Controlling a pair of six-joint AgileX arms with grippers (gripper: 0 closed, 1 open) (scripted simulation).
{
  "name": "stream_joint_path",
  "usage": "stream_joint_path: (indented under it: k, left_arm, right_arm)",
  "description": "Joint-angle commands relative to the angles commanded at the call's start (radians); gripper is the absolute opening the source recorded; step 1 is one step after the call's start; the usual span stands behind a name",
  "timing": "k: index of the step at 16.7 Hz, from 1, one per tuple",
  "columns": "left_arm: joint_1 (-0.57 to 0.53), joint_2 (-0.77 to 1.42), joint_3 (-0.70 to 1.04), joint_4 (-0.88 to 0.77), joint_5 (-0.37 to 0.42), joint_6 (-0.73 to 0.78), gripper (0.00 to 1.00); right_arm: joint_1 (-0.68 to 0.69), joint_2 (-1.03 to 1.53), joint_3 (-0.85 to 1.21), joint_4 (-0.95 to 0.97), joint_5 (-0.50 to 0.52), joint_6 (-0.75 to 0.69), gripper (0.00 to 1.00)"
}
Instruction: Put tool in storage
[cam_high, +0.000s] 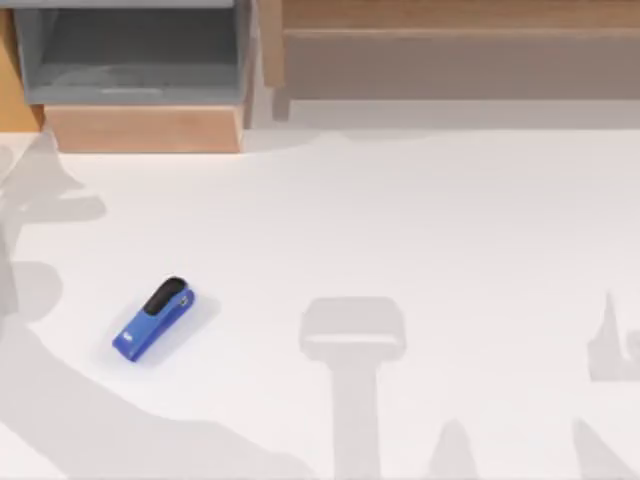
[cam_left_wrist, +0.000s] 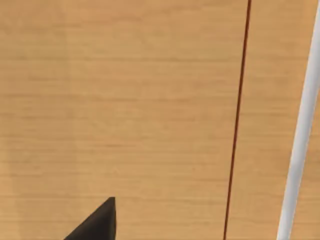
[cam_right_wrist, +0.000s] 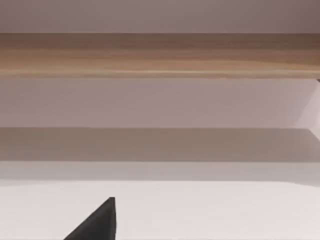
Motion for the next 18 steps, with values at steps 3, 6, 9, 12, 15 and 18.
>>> stream_joint_path:
  k: [3, 6, 9, 12, 15, 18]
  left_arm:
    - [0.003, 0.014, 0.006, 0.006, 0.003, 0.01, 1.0]
    - [-0.002, 0.012, 0.002, 0.004, 0.001, 0.008, 1.0]
    - [-0.006, 0.025, 0.034, -0.009, -0.006, 0.009, 1.0]
    - [-0.018, 0.055, 0.096, -0.041, -0.017, 0.009, 1.0]
    - [-0.023, 0.067, 0.121, -0.054, -0.022, 0.009, 1.0]
    - [-0.023, 0.067, 0.121, -0.054, -0.022, 0.009, 0.92]
  right_arm:
    - [0.0, 0.0, 0.0, 0.0, 0.0, 0.0, 1.0]
    - [0.0, 0.0, 0.0, 0.0, 0.0, 0.0, 1.0]
    - [0.0, 0.0, 0.0, 0.0, 0.0, 0.0, 1.0]
    - [0.0, 0.0, 0.0, 0.0, 0.0, 0.0, 1.0]
    - [0.0, 0.0, 0.0, 0.0, 0.0, 0.0, 1.0]
    - [0.0, 0.0, 0.0, 0.0, 0.0, 0.0, 1.0]
